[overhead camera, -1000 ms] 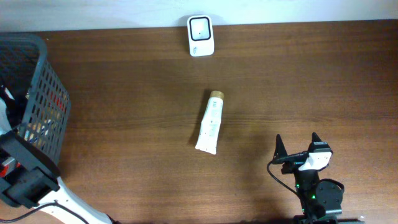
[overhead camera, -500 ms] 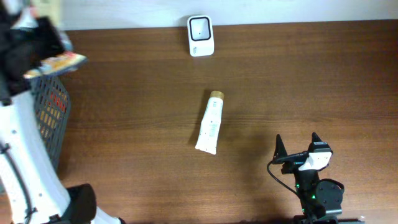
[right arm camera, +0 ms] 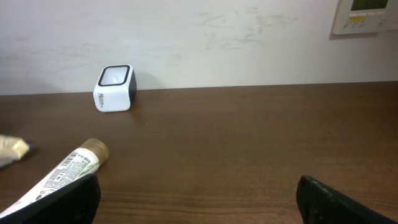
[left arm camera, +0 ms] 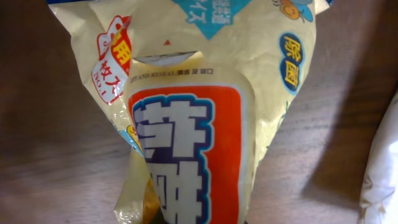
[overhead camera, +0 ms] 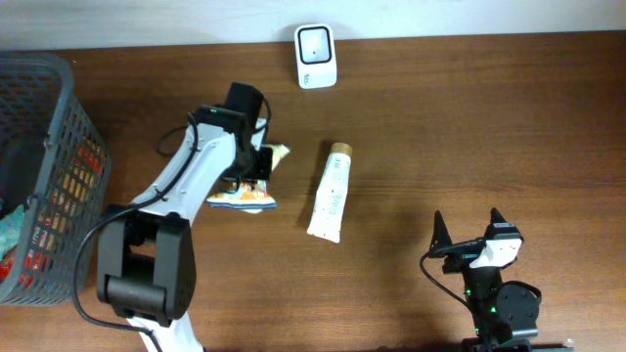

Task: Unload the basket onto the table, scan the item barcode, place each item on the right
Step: 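Grasp the yellow snack bag in the basket and drop it beside the tube, then pick the green tissue pack from the basket and place it right of the tube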

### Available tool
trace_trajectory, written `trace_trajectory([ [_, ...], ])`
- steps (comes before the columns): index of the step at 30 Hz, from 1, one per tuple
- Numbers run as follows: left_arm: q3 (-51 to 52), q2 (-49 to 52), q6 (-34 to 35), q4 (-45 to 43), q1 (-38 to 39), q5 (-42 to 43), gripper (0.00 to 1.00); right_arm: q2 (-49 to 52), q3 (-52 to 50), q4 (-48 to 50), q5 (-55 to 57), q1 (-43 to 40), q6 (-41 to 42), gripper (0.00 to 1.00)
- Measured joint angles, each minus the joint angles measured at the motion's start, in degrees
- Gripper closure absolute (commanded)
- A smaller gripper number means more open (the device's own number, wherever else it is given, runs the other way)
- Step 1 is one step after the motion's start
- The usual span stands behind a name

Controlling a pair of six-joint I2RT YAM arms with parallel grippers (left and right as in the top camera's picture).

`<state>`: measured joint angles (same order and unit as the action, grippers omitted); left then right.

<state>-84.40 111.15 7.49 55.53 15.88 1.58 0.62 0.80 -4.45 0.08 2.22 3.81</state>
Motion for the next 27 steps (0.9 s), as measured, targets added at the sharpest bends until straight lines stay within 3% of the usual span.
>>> trace_trajectory([
  [1,0.3,0.0,0.5,-0.2,0.5,0.4,0.33,0.0,0.0,0.0,0.0,0.0,0.0,0.01],
  [2,0.3,0.0,0.4,-0.8,1.2,0.8,0.27,0.0,0.0,0.0,0.0,0.0,0.0,0.01],
  [7,-4.8,0.0,0.7,3.9,3.4,1.7,0.2,0.0,0.0,0.0,0.0,0.0,0.0,0.01],
  [12,-31.1,-1.9,0.7,13.6,-1.0,-1.2,0.13,0.0,0.0,0.0,0.0,0.0,0.0,0.01],
  [15,-42.1,-5.6,0.7,14.7,-8.4,-7.5,0.11,0.0,0.0,0.0,0.0,0.0,0.0,0.01],
  [18,-45.8,-9.7,4.0,14.9,-21.4,-13.2,0.11,0.0,0.0,0.0,0.0,0.0,0.0,0.01],
  [23,-41.8,-9.5,12.2,14.6,-42.6,-16.6,0.16,0.0,0.0,0.0,0.0,0.0,0.0,0.01],
  [27,-33.7,-6.9,9.1,9.8,-51.4,-16.7,0.16,0.0,0.0,0.0,0.0,0.0,0.0,0.01],
])
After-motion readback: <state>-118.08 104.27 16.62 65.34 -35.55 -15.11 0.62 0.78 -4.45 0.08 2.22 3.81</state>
